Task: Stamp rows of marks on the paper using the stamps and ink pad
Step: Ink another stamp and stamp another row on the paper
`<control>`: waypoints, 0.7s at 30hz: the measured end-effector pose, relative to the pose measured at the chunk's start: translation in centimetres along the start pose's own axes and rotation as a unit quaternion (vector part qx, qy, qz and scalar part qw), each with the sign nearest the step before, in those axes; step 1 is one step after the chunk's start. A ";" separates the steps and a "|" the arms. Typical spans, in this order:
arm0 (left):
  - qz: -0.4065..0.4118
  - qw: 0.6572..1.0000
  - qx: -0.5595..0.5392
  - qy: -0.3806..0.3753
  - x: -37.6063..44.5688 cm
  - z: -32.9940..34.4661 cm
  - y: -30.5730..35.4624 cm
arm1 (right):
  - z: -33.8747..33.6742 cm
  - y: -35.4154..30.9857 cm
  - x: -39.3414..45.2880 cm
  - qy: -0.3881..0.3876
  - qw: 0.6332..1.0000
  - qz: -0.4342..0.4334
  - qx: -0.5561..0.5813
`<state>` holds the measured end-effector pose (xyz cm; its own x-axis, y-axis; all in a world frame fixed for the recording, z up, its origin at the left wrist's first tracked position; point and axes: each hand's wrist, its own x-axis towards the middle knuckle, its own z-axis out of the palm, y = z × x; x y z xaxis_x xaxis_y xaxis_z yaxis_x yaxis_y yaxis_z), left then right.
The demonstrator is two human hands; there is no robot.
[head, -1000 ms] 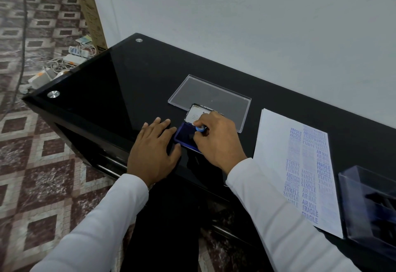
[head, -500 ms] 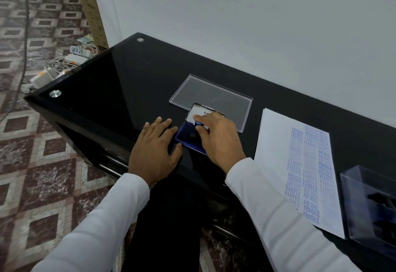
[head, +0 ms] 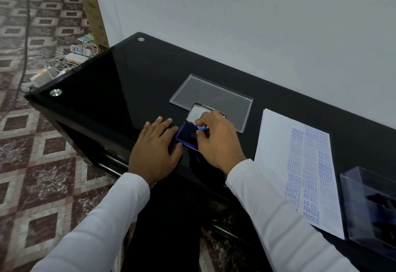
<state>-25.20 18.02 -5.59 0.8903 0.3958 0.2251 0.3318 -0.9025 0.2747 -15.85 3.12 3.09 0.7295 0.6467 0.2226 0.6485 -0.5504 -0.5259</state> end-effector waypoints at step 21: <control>0.002 1.000 -0.013 -0.001 0.1 -0.1 0.0 | -0.2 0.2 -0.2 0.010 1.000 0.009 0.019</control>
<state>-25.18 18.06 -5.49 0.8919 0.3926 0.2242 0.3207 -0.8990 0.2983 -15.77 2.80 3.05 0.7461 0.6252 0.2290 0.6260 -0.5415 -0.5612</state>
